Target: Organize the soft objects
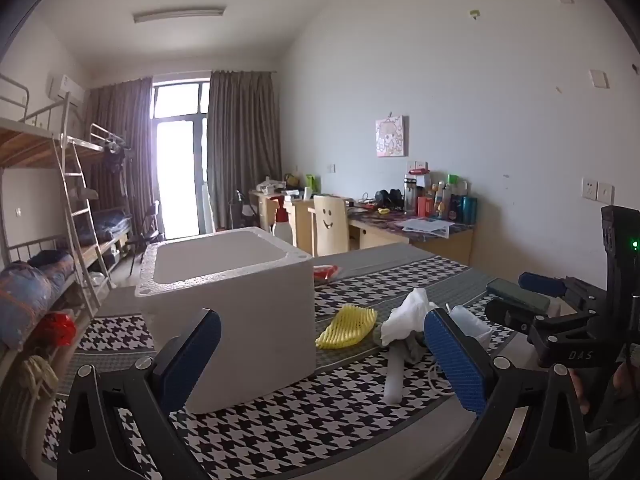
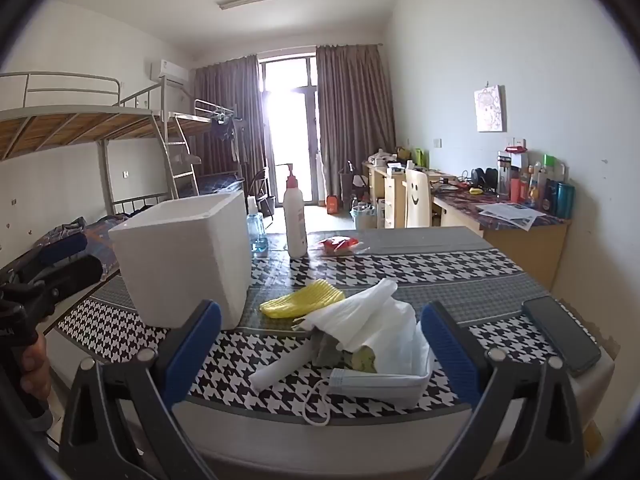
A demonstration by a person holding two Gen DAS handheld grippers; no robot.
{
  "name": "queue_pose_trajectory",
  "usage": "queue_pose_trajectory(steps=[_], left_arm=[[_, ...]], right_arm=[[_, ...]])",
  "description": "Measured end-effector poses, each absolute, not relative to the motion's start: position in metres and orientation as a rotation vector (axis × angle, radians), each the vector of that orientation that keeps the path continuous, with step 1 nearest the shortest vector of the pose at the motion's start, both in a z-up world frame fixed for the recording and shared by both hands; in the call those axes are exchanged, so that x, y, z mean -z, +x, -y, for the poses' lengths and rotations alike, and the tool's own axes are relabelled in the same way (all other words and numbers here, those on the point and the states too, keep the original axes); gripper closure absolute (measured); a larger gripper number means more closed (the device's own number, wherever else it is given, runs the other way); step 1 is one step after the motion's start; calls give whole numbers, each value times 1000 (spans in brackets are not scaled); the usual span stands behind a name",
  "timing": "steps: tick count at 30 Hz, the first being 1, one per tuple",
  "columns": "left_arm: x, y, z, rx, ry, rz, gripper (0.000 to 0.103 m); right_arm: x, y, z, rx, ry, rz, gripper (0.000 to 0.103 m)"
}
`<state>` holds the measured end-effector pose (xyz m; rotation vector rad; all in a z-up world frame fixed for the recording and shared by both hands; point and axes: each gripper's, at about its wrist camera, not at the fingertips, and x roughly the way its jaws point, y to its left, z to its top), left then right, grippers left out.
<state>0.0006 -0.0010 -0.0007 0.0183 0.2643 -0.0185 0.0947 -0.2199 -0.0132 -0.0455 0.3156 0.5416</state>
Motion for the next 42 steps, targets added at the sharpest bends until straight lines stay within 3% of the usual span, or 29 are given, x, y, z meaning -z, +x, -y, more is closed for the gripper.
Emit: queue_pose_trajectory(steps=[42], left_arm=[[6, 12, -8, -10, -31, -281, 1]], right_arm=[[10, 98, 219, -552, -39, -316, 2]])
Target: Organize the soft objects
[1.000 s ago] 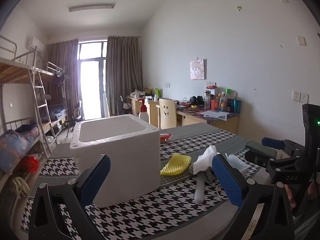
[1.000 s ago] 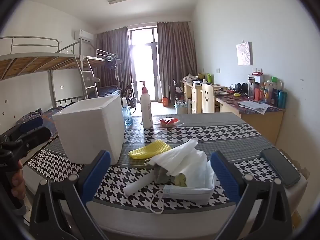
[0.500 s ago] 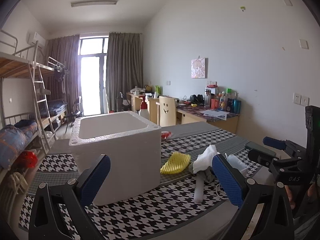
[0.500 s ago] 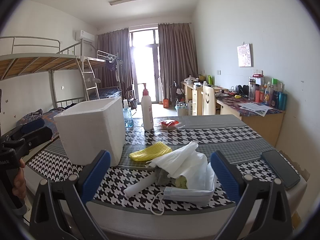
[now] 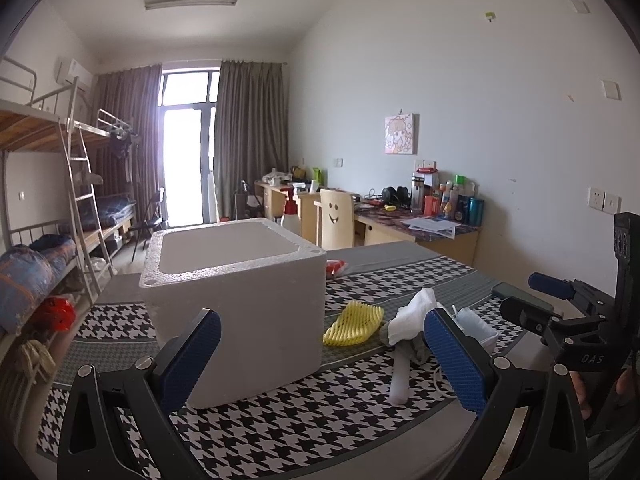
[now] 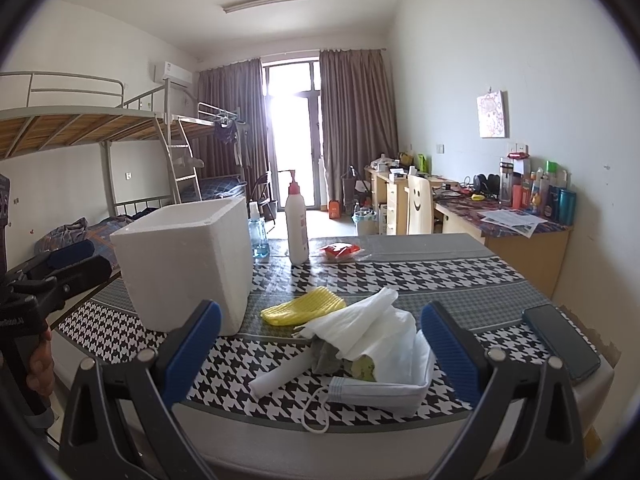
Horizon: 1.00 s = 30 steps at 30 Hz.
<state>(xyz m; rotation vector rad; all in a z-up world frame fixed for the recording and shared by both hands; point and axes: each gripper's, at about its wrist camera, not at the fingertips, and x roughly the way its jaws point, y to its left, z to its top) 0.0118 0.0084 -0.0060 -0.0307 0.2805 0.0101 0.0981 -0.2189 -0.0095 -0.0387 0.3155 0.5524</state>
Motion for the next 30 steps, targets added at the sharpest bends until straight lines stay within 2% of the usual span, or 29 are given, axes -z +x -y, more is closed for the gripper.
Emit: queue_pose_trajectory(steps=[30], left_arm=[[11, 30, -3, 26, -13, -324, 1]], right_arm=[[12, 111, 219, -548, -42, -342, 2]])
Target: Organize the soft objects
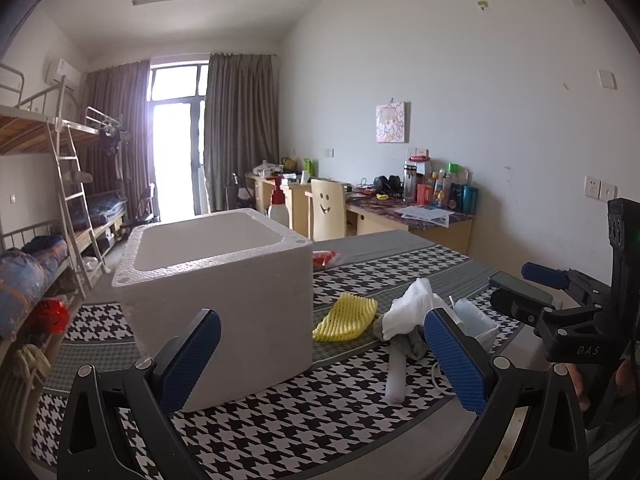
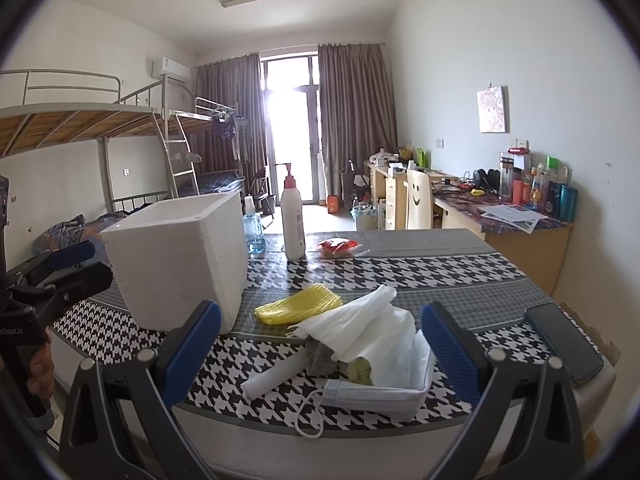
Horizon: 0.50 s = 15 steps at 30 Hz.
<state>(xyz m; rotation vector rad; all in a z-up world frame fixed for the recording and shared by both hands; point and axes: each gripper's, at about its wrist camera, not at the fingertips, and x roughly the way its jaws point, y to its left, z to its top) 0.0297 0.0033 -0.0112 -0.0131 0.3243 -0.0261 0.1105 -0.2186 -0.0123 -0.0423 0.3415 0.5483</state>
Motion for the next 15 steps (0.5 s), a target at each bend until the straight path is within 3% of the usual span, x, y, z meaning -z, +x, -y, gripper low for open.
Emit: queue_pose_trajectory(steps=[15], left_arm=[[23, 58, 16, 83, 25, -405, 1]], right_arm=[[22, 132, 230, -504, -18, -400, 2]])
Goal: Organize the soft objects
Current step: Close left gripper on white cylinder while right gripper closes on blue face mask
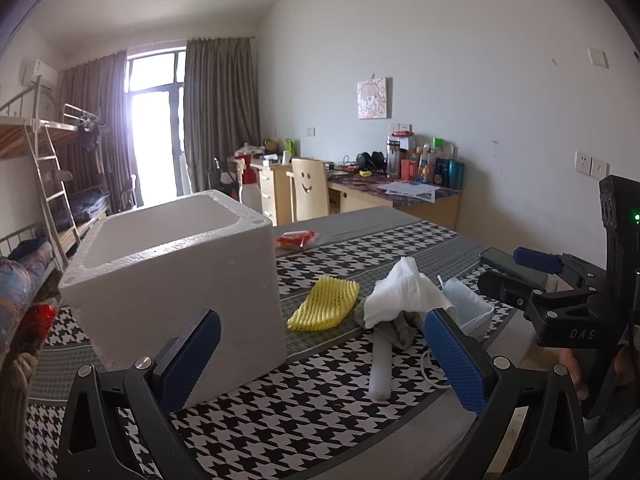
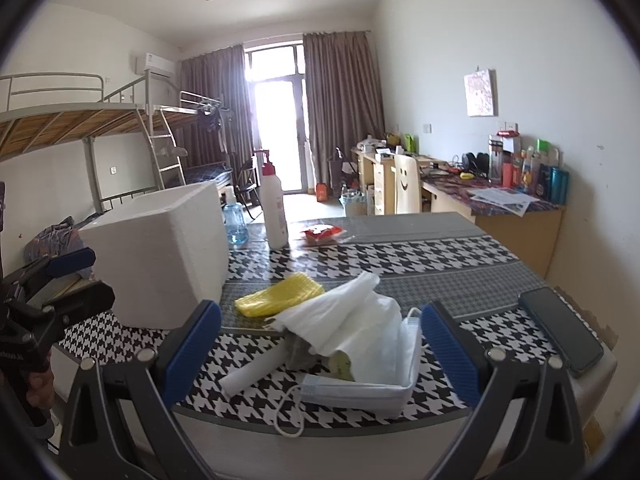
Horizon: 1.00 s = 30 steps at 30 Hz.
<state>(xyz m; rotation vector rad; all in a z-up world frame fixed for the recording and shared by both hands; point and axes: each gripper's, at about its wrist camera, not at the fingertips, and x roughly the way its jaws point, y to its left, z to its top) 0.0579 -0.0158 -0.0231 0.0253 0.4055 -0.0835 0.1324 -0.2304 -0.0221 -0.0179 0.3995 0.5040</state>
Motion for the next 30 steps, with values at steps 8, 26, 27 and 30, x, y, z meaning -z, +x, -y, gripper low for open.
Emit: queue_pose_trajectory(steps=[8, 26, 27, 30], left_arm=[[30, 73, 27, 116, 40, -458, 1], [64, 118, 51, 186, 77, -641, 3], [66, 119, 52, 187, 79, -651, 4], [72, 125, 56, 198, 84, -677, 4]], right_arm=[[30, 142, 236, -487, -13, -434, 2], [56, 167, 251, -423, -8, -554, 2], [58, 168, 252, -420, -10, -560, 2], [62, 169, 255, -416, -8, -578, 2]])
